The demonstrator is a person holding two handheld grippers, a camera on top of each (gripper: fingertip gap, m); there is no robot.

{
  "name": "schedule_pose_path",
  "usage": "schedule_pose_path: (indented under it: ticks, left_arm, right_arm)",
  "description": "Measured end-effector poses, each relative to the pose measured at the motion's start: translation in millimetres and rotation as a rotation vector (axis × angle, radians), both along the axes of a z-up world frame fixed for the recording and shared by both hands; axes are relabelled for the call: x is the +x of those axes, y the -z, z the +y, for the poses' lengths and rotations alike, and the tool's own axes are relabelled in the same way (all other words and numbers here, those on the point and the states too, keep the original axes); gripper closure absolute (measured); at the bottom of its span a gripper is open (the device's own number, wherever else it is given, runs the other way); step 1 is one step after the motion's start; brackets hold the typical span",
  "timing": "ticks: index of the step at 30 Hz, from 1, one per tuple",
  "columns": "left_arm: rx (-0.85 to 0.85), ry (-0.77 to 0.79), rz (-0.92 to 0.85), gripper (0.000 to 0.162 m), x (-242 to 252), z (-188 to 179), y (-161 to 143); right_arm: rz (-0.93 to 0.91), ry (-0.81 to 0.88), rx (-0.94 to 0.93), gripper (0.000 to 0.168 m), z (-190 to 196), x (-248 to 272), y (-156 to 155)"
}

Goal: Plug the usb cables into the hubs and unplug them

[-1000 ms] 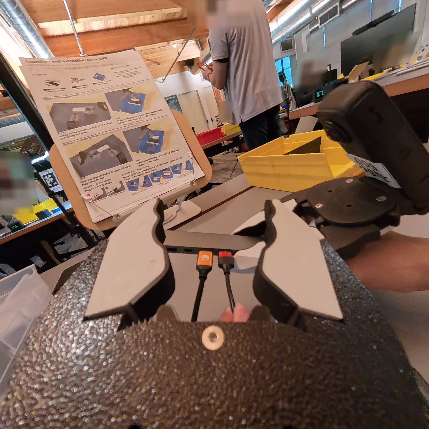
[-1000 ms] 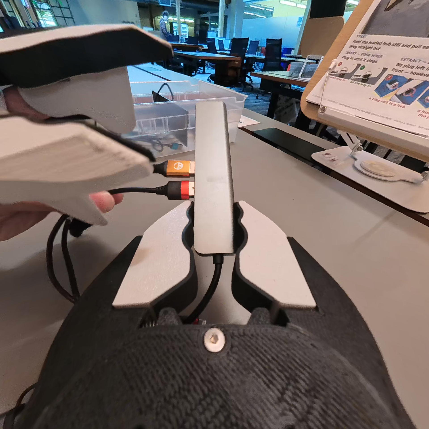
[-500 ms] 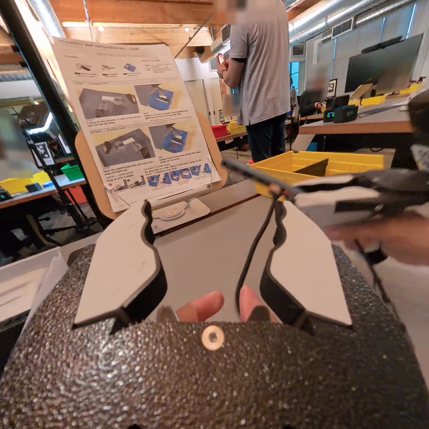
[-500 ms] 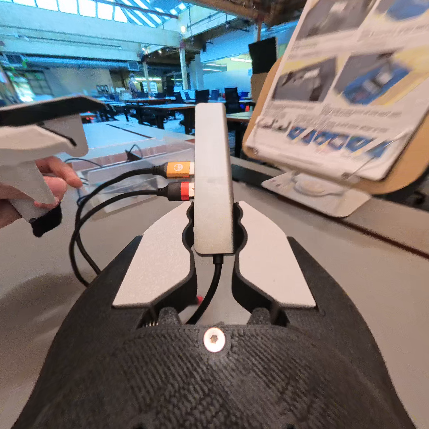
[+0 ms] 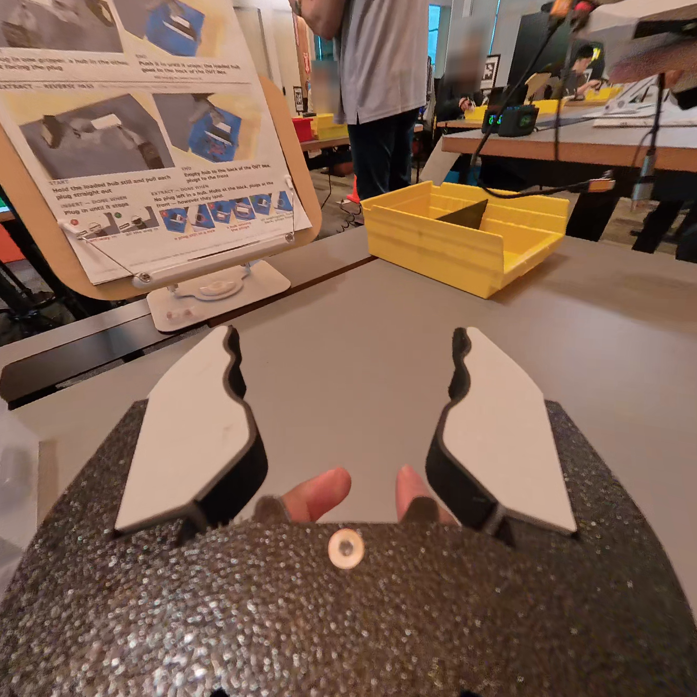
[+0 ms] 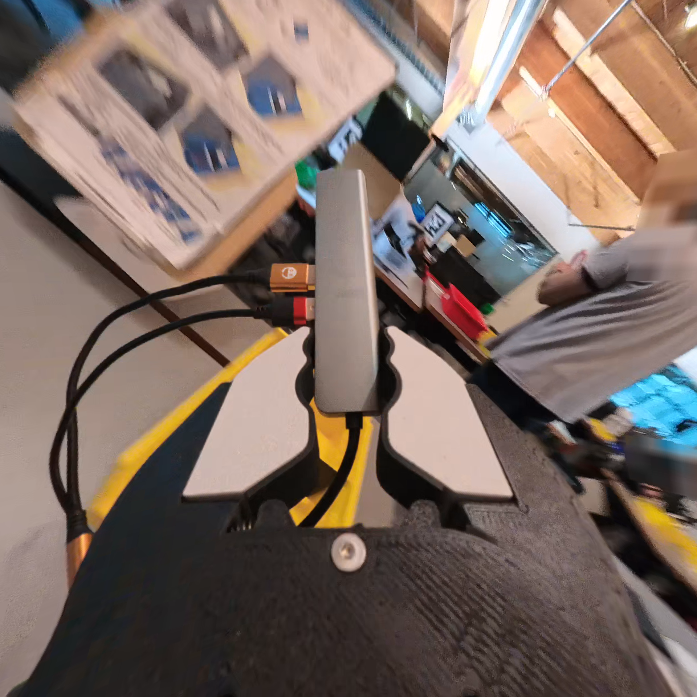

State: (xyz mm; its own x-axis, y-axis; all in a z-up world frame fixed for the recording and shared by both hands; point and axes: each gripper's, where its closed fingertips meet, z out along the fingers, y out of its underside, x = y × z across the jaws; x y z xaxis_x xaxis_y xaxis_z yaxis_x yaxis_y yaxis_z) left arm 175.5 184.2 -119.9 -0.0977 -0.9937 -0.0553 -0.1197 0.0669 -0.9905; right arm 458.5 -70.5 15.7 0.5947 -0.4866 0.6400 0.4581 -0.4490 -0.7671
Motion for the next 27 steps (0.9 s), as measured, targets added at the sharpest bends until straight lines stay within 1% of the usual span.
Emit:
schedule_pose_path:
  ticks: [2,5,6,9,13,15,16,19,21,22,25,27]
  left_arm:
    - [0.007,0.009,0.012,0.056,0.7,-2.2,2.5]
    - [-0.004,0.023,0.019,0.056,1.3,-4.2,4.3]
    - [-0.008,0.025,0.019,0.056,1.5,-4.6,4.6]
    - [-0.009,0.031,0.026,0.056,2.7,-6.6,7.3]
    - [-0.001,0.053,0.046,0.056,4.2,-12.6,12.7]
    - [0.006,0.059,0.056,0.056,4.7,-14.3,15.3]
    - [0.009,0.062,0.060,0.056,4.9,-14.8,16.3]
    - [0.008,0.073,0.073,0.056,5.5,-15.9,19.5]
    - [0.002,0.076,0.075,0.056,5.7,-15.1,20.5]
    - [-0.002,0.076,0.074,0.057,5.7,-14.3,20.5]
    - [-0.015,0.075,0.074,0.057,6.0,-11.6,21.6]
    - [-0.023,0.075,0.077,0.057,6.4,-10.6,23.0]
  right_arm:
    - [-0.063,0.071,-0.136,0.136,-7.5,28.2,15.7]
    - [-0.201,0.176,-0.217,0.136,-15.6,59.6,25.1]
    - [-0.232,0.197,-0.216,0.136,-16.2,67.0,27.0]
    - [-0.206,0.190,-0.175,0.136,-9.4,84.4,46.3]
    - [-0.274,0.186,-0.080,0.136,-1.3,98.5,65.5]
    - [-0.327,0.222,-0.086,0.136,-1.3,104.9,75.7]
    - [-0.324,0.246,-0.097,0.136,-3.7,109.6,84.0]
    - [-0.241,0.261,-0.117,0.136,-15.2,117.9,109.1]
    - [-0.177,0.193,-0.124,0.135,-20.3,114.4,121.8]
    - [-0.155,0.156,-0.147,0.134,-23.4,111.1,127.5]
    - [-0.138,0.121,-0.261,0.133,-39.7,107.3,139.0]
    - [-0.080,0.083,-0.350,0.123,-47.4,103.1,151.2]
